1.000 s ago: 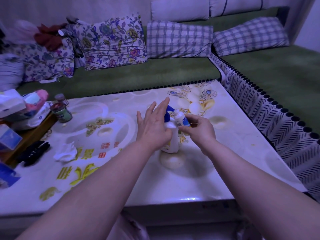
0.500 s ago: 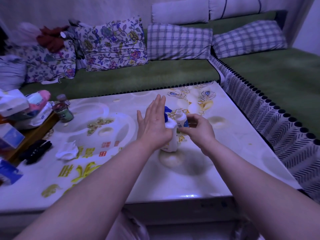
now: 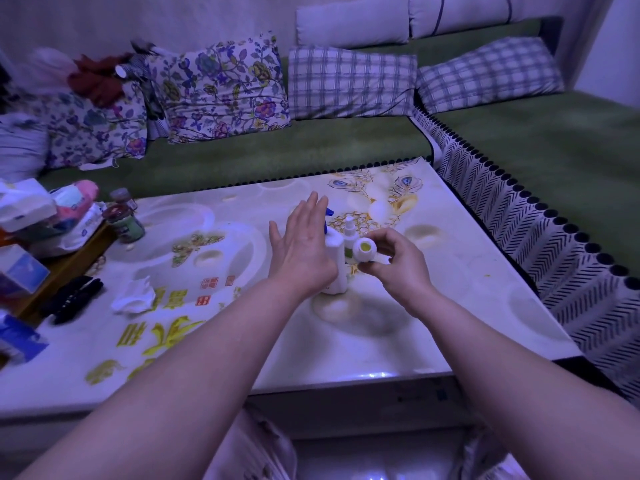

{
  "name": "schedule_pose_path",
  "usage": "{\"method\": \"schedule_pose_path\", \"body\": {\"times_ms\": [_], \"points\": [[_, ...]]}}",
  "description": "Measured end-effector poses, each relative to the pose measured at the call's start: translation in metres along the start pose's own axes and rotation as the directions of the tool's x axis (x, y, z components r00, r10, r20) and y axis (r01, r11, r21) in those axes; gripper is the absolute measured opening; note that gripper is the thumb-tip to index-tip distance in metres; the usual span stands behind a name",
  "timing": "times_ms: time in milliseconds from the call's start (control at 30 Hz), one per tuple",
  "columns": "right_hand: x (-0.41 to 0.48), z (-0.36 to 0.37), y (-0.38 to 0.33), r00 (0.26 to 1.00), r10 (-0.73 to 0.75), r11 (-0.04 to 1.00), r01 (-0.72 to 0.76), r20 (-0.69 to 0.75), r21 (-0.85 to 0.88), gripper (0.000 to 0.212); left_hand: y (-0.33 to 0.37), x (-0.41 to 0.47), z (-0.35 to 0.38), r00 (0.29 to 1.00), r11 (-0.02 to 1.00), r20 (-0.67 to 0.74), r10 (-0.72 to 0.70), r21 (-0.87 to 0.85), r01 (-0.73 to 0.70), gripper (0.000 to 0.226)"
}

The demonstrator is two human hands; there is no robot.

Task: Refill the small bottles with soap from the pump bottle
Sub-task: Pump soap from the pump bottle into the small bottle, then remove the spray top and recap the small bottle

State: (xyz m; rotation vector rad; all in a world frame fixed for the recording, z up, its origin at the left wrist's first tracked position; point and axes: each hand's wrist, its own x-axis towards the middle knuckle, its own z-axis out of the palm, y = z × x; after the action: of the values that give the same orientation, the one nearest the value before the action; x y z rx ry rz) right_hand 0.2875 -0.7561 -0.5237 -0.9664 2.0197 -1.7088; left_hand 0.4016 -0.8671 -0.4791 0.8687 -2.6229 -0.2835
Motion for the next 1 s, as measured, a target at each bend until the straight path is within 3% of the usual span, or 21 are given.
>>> {"method": "schedule_pose_path", "body": {"times_ms": [367,533,600,800,1000], "points": [[-0.016,0.004,0.015,1.000,0.011,0.999,-0.011,0.009,-0.042,0.045,-0.011,-0.015,0.004,0.998,0.996,0.014,-0.053,0.076,0.052,0.088],[-0.025,0.009,0.019,0.999,0.012,0.996,-0.008,0.043,-0.086,0.045,-0.028,-0.022,0.002,0.959,0.950,-0.073,-0.274,0.138,0.281,0.062],[-0.031,0.013,0.023,0.997,0.022,0.995,-0.014,0.074,-0.104,0.041,-0.042,-0.027,0.005,0.936,0.922,-0.029,-0.350,0.166,0.350,0.054],[-0.042,0.029,0.036,0.989,0.074,0.987,-0.055,0.127,-0.149,0.040,-0.080,-0.047,0.022,0.886,0.904,0.212,-0.413,0.217,0.369,0.048],[-0.043,0.050,0.043,0.983,0.079,0.981,-0.047,0.165,-0.188,0.040,-0.102,-0.057,0.030,0.835,0.829,0.124,-0.536,0.268,0.491,0.041]]}}
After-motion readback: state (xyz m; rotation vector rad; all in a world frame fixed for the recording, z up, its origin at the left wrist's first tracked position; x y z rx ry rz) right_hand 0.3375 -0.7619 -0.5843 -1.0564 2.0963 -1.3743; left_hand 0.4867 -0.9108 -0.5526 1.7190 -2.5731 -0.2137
